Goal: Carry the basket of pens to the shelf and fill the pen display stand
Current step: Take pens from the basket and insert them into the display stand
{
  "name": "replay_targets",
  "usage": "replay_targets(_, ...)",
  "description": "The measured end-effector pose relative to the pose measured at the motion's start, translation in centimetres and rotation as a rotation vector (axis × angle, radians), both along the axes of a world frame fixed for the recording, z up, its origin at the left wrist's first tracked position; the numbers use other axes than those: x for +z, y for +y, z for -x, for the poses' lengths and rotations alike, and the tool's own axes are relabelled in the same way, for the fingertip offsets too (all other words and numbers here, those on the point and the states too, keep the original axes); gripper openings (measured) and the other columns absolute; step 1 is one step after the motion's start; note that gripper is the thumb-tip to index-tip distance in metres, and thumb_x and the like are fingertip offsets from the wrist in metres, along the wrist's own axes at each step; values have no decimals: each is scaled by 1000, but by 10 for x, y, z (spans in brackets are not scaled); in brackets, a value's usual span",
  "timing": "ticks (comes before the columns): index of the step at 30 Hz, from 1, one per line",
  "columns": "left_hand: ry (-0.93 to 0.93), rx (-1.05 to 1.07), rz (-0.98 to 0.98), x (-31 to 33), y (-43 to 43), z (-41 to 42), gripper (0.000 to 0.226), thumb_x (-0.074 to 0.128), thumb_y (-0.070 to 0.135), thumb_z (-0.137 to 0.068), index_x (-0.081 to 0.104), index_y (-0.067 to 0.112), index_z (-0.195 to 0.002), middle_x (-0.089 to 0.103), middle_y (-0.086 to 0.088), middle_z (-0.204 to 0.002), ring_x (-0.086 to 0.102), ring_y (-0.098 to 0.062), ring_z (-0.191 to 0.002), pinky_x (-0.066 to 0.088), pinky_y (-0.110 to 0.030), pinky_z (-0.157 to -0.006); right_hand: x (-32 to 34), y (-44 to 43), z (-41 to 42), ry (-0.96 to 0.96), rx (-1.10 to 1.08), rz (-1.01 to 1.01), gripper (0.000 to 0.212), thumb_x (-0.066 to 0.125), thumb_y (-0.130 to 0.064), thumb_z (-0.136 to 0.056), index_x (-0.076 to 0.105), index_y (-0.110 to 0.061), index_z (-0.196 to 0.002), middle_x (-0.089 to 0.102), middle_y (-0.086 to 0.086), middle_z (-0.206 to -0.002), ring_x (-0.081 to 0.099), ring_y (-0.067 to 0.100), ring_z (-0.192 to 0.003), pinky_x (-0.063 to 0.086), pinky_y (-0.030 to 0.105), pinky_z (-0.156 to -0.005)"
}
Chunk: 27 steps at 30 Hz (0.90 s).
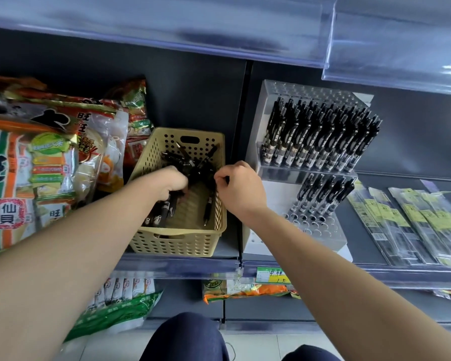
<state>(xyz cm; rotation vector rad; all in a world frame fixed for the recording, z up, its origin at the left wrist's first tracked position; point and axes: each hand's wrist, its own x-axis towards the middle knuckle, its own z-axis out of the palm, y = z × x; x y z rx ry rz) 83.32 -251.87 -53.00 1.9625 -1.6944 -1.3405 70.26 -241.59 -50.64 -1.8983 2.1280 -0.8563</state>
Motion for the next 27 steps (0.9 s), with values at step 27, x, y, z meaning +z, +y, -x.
replay_targets(27, 592, -116, 497, 74, 40, -9, 27, 66, 7, -87, 58, 26, -105, 65, -5, -79, 56, -17, -63, 42, -31, -53, 68, 3, -20, -601, -39, 200, 40, 57, -38, -92, 50, -18, -126, 66, 0, -98, 64, 20, -92, 54, 40, -82)
